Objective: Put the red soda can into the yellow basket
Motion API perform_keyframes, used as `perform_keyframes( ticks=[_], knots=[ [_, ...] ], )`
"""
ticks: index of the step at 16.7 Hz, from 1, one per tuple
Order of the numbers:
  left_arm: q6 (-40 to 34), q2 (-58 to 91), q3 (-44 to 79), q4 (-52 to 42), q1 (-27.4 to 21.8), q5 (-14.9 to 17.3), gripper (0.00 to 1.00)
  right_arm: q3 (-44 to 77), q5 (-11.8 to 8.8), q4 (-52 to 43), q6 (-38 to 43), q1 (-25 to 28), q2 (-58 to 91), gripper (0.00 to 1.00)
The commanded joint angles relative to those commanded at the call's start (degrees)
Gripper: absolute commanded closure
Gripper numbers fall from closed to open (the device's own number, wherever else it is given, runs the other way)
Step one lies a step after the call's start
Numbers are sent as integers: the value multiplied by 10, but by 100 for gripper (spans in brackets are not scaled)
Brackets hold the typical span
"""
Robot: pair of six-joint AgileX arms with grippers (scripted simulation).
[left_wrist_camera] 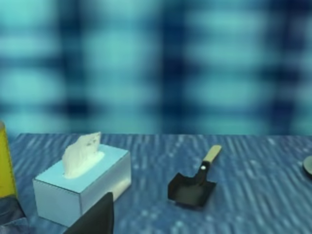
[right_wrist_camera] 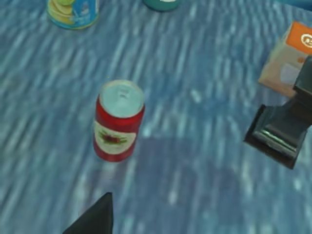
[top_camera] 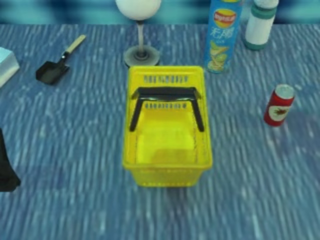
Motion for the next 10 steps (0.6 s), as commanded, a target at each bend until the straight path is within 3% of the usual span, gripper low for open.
perform_keyframes(
  ticks=[10],
  knots=[
    [0, 0, 0, 0, 0, 0, 0, 508, 3, -337, -144, 47, 616, 0]
  ],
)
